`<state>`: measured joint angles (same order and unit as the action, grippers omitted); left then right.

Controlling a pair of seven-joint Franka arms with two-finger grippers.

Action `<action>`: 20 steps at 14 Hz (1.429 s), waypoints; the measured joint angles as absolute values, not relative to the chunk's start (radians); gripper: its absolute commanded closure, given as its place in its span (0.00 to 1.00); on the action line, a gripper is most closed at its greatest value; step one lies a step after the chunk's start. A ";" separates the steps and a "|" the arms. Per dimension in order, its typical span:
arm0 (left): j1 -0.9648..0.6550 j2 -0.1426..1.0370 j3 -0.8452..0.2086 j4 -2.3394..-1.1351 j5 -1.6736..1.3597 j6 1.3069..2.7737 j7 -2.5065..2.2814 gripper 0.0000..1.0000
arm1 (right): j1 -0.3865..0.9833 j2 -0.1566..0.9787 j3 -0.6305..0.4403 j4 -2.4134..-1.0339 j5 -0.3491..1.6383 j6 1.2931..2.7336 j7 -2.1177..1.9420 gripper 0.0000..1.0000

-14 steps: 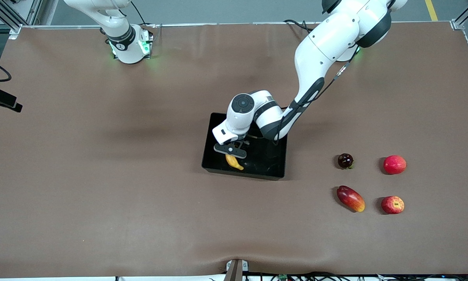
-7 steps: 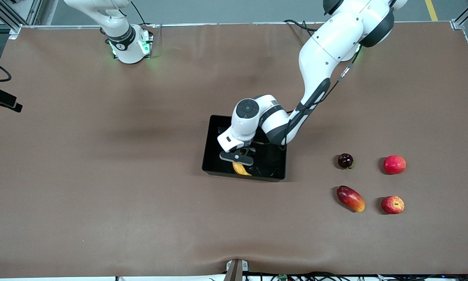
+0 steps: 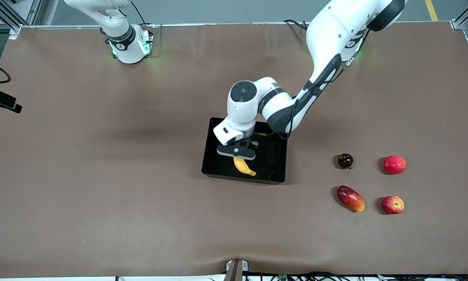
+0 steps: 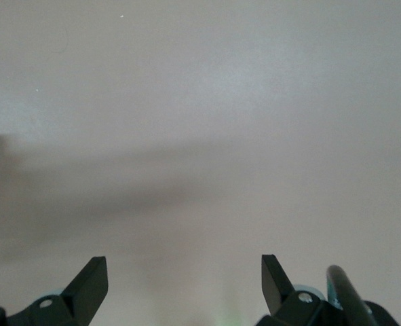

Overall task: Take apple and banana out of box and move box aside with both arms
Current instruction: 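Lift the banana with the left gripper while the right gripper reaches the tray, then place the banana among the fruits while the right gripper grasps the tray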

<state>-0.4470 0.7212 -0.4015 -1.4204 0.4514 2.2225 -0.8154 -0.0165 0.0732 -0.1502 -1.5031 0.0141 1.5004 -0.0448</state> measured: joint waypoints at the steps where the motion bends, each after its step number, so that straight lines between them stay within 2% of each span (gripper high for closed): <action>1: -0.435 0.692 -0.401 -1.419 0.434 2.190 -0.811 1.00 | -0.016 0.085 -0.146 -1.503 0.015 1.502 -0.045 0.00; 6: -0.286 0.546 -0.400 -1.419 0.268 1.988 -0.524 1.00 | -0.010 0.140 -0.131 -1.503 0.019 1.517 -0.048 0.00; 9: -0.185 0.504 -0.400 -1.440 0.213 1.928 -0.313 1.00 | 0.028 0.152 -0.125 -1.504 0.023 1.515 -0.049 0.00; 13: -0.060 0.457 -0.399 -1.549 0.211 1.920 -0.063 1.00 | 0.128 0.211 -0.123 -1.506 0.130 1.513 -0.043 0.00; 16: 0.111 0.430 -0.413 -1.642 0.211 1.937 0.128 1.00 | 0.158 0.251 -0.123 -1.507 0.230 1.522 -0.023 0.00; 20: 0.254 0.430 -0.419 -1.751 0.211 2.047 0.248 1.00 | 0.259 0.283 -0.120 -1.525 0.253 1.607 0.172 0.00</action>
<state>0.2544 0.4296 -0.4188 -1.7510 0.2113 2.0472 0.2483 0.2588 0.2833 -0.1201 -1.5250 0.2531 1.6068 0.1723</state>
